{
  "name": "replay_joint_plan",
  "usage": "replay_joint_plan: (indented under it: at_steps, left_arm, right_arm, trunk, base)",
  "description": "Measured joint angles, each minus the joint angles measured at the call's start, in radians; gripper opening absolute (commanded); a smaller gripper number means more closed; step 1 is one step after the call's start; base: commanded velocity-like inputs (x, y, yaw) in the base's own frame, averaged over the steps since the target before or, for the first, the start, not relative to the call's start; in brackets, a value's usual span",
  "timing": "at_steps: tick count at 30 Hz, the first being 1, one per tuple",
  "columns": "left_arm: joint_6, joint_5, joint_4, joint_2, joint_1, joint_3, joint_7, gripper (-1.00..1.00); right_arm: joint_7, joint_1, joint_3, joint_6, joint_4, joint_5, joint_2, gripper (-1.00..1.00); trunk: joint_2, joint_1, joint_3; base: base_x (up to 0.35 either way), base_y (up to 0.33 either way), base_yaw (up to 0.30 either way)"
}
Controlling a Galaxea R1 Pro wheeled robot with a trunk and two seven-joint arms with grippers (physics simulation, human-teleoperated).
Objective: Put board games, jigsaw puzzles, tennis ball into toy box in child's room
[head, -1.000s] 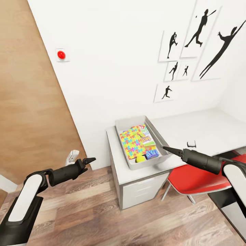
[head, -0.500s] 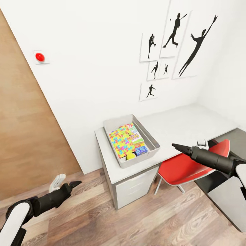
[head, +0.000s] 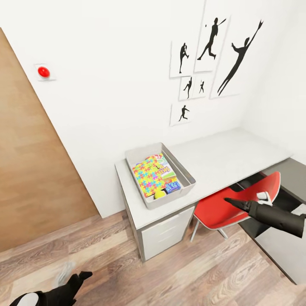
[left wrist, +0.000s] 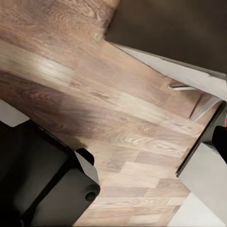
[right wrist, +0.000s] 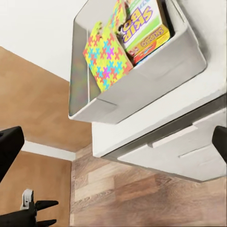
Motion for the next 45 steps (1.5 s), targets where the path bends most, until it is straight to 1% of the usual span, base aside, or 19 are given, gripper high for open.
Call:
replay_joint_plan:
  at_steps: [2,3,4,5,12,16,17,19,21,25,28,35,37,38,40,41,43,44,45]
  left_arm:
    - [-0.004,0.000,0.017,-0.001,0.007,-0.001,0.000,1.00]
    - [-0.004,0.000,0.017,-0.001,0.007,-0.001,0.000,1.00]
    - [-0.006,-0.001,0.027,-0.001,0.013,-0.002,0.000,1.00]
    - [-0.007,0.000,0.031,-0.002,0.015,-0.002,0.000,1.00]
    - [-0.010,0.000,0.040,-0.003,0.020,-0.004,-0.001,1.00]
    - [-0.014,-0.004,0.041,-0.002,0.023,-0.013,-0.008,1.00]
    - [-0.032,-0.060,0.043,-0.004,0.025,-0.037,-0.027,1.00]
    - [-0.044,-0.089,0.044,-0.005,0.025,-0.043,-0.035,1.00]
    - [-0.053,-0.107,0.044,-0.006,0.025,-0.046,-0.041,1.00]
    - [-0.061,-0.122,0.045,-0.007,0.025,-0.049,-0.050,1.00]
    - [-0.063,-0.125,0.045,-0.007,0.025,-0.049,-0.053,1.00]
    - [-0.068,-0.136,0.046,-0.007,0.026,-0.050,-0.059,1.00]
    - [-0.069,-0.140,0.046,-0.007,0.026,-0.050,-0.060,1.00]
    - [-0.069,-0.140,0.046,-0.007,0.026,-0.050,-0.060,1.00]
    - [-0.072,-0.143,0.047,-0.007,0.026,-0.050,-0.061,1.00]
    - [-0.072,-0.143,0.047,-0.007,0.026,-0.050,-0.061,1.00]
    - [-0.074,-0.146,0.053,-0.007,0.026,-0.050,-0.062,1.00]
    - [-0.074,-0.146,0.053,-0.007,0.026,-0.050,-0.062,1.00]
    - [-0.074,-0.147,0.059,-0.007,0.026,-0.050,-0.062,1.00]
  right_arm:
    - [-0.002,0.018,-0.021,0.000,0.000,0.009,-0.002,1.00]
    - [-0.002,0.019,-0.021,0.000,0.000,0.008,-0.002,1.00]
    - [-0.002,0.035,-0.037,0.000,0.000,0.015,-0.005,1.00]
    - [-0.003,0.042,-0.043,0.000,0.000,0.016,-0.007,1.00]
    - [-0.004,0.059,-0.057,0.000,0.000,0.021,-0.010,1.00]
    - [-0.004,0.064,-0.063,0.001,0.000,0.023,-0.011,1.00]
    - [-0.003,0.068,-0.068,0.003,0.000,0.025,-0.012,1.00]
    - [-0.003,0.069,-0.069,0.004,-0.001,0.024,-0.012,1.00]
    - [-0.002,0.069,-0.070,0.004,-0.001,0.025,-0.012,1.00]
    - [-0.002,0.070,-0.071,0.004,-0.001,0.025,-0.013,1.00]
    - [-0.002,0.070,-0.071,0.004,-0.001,0.025,-0.013,1.00]
    - [-0.005,0.071,-0.067,0.005,0.002,0.032,-0.012,1.00]
    - [-0.013,0.079,-0.064,0.004,0.020,0.060,-0.008,1.00]
    - [-0.013,0.079,-0.064,0.005,0.020,0.058,-0.007,1.00]
    - [-0.032,0.096,-0.060,0.000,0.069,0.122,-0.001,1.00]
    - [-0.032,0.097,-0.060,0.001,0.070,0.118,-0.001,1.00]
    - [-0.050,0.115,-0.050,-0.006,0.139,0.216,0.004,1.00]
    - [-0.050,0.116,-0.050,-0.006,0.141,0.211,0.004,1.00]
    - [-0.056,0.123,-0.044,-0.012,0.177,0.266,0.006,1.00]
  trunk:
    - [0.000,0.000,0.002]
    - [0.000,0.000,0.002]
    - [0.000,0.000,0.003]
    - [0.000,0.000,0.004]
    - [0.000,0.000,0.013]
    - [0.000,0.000,0.018]
    - [0.000,0.000,0.019]
    - [0.000,0.000,0.022]
    - [0.000,0.000,0.024]
    - [0.000,0.000,0.030]
    - [0.000,0.000,0.034]
    - [0.000,0.000,0.042]
    - [0.000,0.001,0.043]
    - [0.000,0.001,0.044]
    - [0.000,0.001,0.045]
    - [0.000,0.001,0.045]
    - [0.000,0.000,0.045]
    - [0.000,0.000,0.046]
    - [0.000,0.000,0.046]
  base:
    - [0.000,0.000,-0.070]
    - [0.000,0.000,-0.108]
    - [0.000,0.000,-0.122]
    - [0.000,0.000,-0.122]
    - [0.000,0.000,-0.150]
    - [0.000,0.000,-0.170]
    - [0.000,0.000,-0.177]
    - [0.000,0.000,-0.178]
    - [0.000,0.000,-0.179]
    - [-0.019,0.000,-0.180]
    - [-0.092,0.000,-0.180]
    - [-0.216,0.000,-0.123]
    - [-0.278,0.000,-0.060]
    - [-0.289,0.000,-0.048]
    - [-0.276,0.000,-0.038]
    - [-0.243,0.000,-0.031]
    - [-0.194,0.000,-0.025]
    - [-0.155,0.000,-0.020]
    - [-0.124,0.000,-0.016]
